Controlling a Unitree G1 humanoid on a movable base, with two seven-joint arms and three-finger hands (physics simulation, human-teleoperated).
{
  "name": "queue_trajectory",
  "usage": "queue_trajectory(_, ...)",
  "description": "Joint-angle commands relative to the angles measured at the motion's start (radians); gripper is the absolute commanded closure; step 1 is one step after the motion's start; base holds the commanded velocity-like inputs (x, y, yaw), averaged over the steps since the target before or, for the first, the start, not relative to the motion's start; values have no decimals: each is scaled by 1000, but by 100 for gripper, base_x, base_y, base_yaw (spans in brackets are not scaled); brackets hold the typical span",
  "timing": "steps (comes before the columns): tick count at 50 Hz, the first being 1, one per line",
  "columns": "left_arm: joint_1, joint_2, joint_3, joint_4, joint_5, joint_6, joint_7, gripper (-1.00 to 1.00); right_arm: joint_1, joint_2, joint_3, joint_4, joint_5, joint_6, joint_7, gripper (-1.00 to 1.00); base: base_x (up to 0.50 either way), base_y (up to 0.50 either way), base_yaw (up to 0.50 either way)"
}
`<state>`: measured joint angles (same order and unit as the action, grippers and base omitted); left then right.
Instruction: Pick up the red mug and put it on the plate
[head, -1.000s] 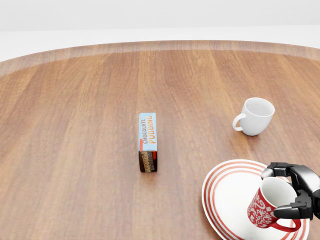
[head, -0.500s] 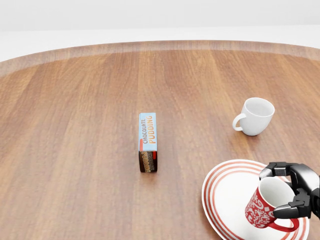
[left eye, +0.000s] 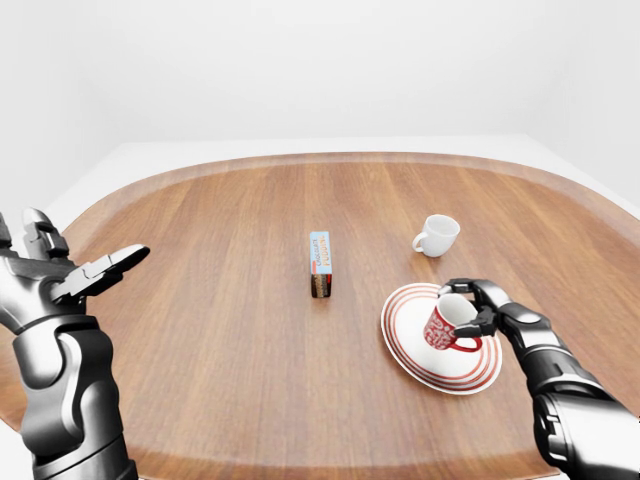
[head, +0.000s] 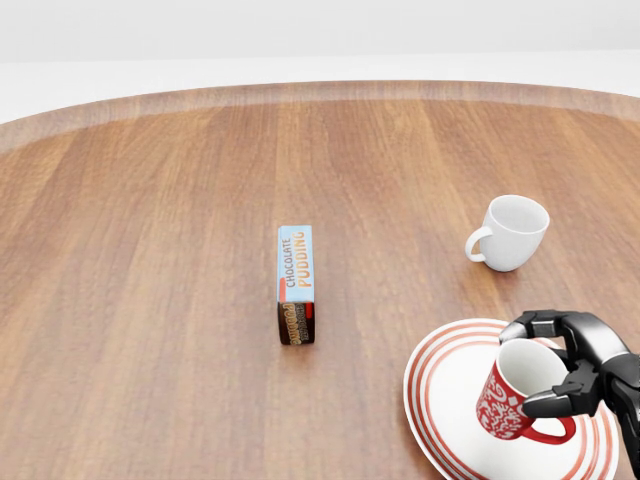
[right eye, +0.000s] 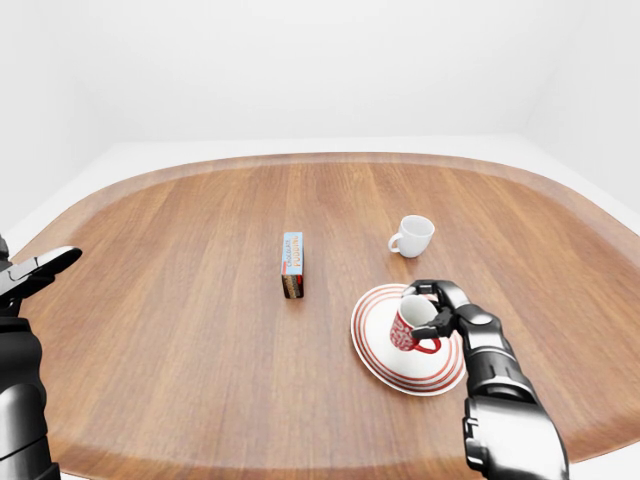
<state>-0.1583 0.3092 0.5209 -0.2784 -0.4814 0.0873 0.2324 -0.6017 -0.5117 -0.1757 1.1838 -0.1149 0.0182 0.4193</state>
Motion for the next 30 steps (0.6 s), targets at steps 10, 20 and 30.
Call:
queue_trajectory(10, 1, 1, 2, -7, -2, 0, 1, -100, -20, 20, -6, 93, -4, -28, -32, 48, 0, 0, 0)
queue_trajectory(20, -1, 1, 3, -12, -3, 0, 4, -100, -10, 18, -8, 108, -6, -27, -49, 46, 0, 0, 0)
queue_trajectory(30, -1, 1, 2, -10, -2, 0, 4, -100, -8, 18, -9, 114, -11, -27, -59, 45, 0, 0, 0)
